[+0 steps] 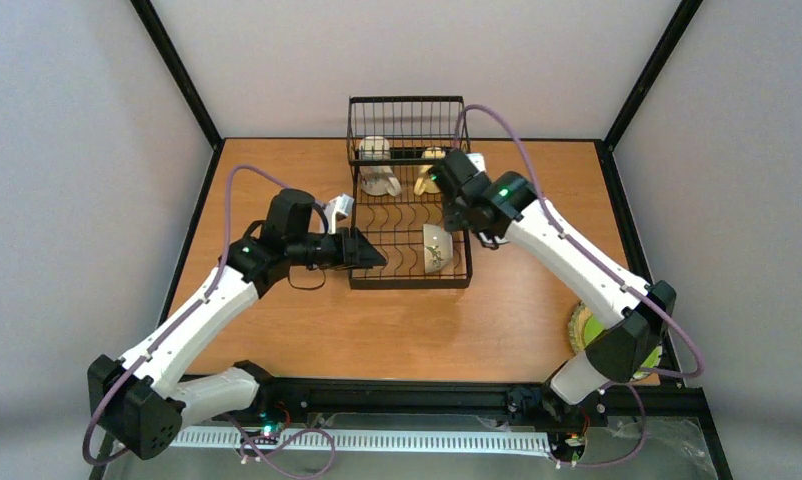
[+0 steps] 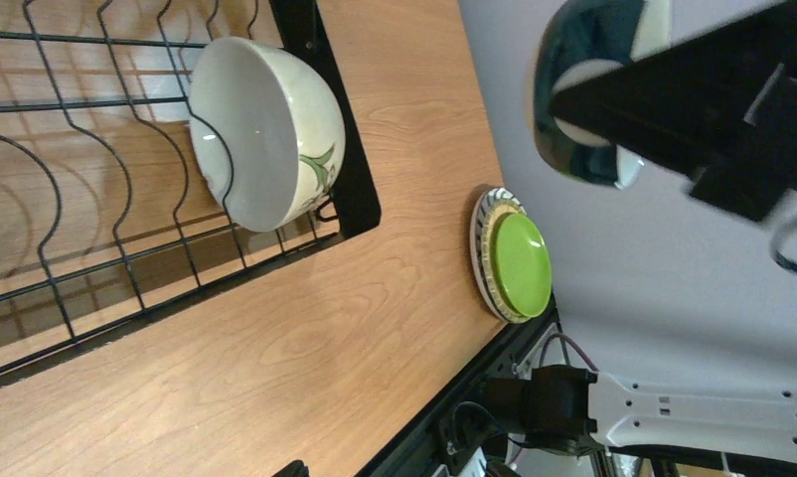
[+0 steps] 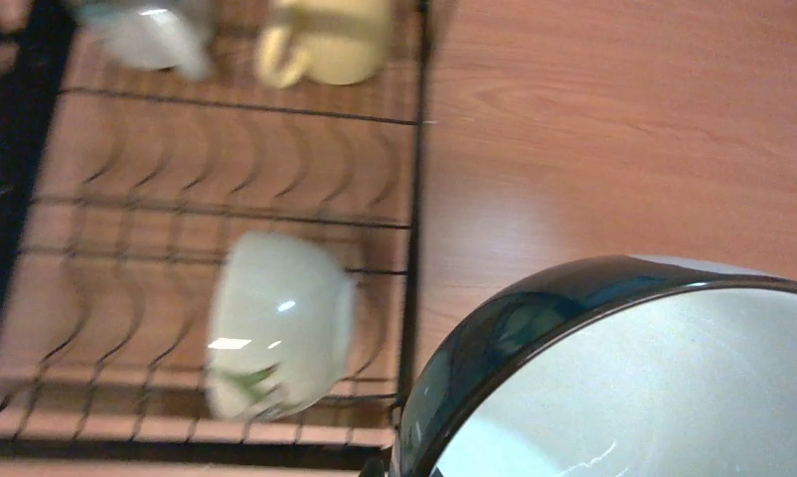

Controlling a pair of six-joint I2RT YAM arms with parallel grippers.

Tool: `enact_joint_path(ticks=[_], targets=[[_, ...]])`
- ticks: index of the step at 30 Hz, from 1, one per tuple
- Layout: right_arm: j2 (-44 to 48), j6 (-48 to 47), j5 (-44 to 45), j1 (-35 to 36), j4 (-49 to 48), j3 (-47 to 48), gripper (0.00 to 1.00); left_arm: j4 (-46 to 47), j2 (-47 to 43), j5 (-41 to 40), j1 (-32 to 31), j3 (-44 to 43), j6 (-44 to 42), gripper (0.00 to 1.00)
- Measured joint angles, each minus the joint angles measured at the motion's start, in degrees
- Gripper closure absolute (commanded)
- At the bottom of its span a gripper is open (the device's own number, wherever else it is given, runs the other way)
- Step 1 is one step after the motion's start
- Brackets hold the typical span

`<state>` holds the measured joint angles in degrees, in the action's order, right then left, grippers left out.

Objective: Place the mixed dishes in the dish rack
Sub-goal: Pass from the right arm to the left

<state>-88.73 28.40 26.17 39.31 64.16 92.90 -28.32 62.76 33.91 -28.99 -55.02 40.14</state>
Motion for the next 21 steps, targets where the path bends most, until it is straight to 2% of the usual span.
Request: enact_joint_path(ticks=[5, 14, 21], targets=[[-0.72, -2.93, -0.22, 12.17, 3.54, 4.39, 0.98, -2.23, 1.64, -1.38, 0.00, -1.42, -1.25, 0.00], [-0.81, -7.50, -4.55, 30.77, 7.74, 5.03, 0.98, -3.45, 4.48, -1.46, 0.00, -3.78, -2.97, 0.00], [-2.71, -9.81, -9.86, 38.93, 9.84, 6.49, 0.98, -3.48, 6.34, -1.07, 0.00, -4.72, -3.56, 0.00]])
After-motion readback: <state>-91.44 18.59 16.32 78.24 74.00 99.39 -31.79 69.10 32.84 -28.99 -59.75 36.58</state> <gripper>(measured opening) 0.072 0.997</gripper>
